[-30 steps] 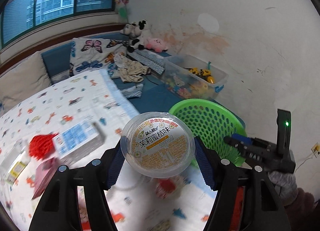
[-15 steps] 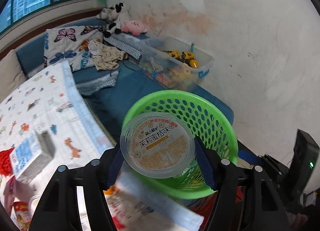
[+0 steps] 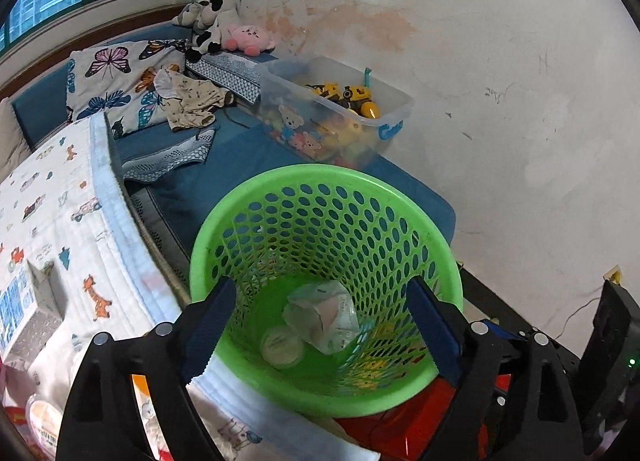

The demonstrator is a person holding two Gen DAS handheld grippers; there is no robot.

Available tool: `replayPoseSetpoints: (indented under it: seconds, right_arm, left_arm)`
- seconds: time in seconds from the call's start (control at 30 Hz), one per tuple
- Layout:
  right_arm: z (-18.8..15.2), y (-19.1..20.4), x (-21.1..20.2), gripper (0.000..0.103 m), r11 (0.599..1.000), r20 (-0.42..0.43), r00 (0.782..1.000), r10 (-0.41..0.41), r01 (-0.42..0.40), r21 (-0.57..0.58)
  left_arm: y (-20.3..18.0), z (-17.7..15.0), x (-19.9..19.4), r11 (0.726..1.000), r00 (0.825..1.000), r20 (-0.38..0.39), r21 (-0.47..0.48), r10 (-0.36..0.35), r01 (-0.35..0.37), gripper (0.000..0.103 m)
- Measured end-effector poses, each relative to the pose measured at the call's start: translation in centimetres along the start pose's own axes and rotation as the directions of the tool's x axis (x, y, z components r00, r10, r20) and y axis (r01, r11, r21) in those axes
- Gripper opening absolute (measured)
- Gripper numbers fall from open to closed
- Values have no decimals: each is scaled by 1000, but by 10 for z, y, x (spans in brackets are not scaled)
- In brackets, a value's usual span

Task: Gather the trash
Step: 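Drop the bag into the green basket with the right tool while the left tool drops the cup, then reach the right tool to the crumpled paper wrapper while the left tool grasps the white paper cup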

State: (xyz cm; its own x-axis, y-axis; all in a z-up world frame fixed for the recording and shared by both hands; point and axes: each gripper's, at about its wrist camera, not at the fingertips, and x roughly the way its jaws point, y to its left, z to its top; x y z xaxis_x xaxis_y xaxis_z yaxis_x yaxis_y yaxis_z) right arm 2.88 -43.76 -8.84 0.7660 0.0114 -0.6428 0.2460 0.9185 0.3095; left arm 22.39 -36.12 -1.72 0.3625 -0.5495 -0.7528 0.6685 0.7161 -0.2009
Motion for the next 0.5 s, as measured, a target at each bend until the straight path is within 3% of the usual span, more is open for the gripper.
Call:
replayPoseSetpoints:
  seconds: [0.13, 0.5]
  right_arm:
    - [-2, 7, -4, 74, 1000, 3, 1000, 14, -14, -12]
    - [-9, 50, -6, 76, 993, -2, 997, 75, -75, -86]
  left_arm:
    - [13, -9, -20, 1000, 1000, 25, -30, 1, 0, 84]
    - [61, -50, -103, 985, 983, 123, -124, 137, -122, 84]
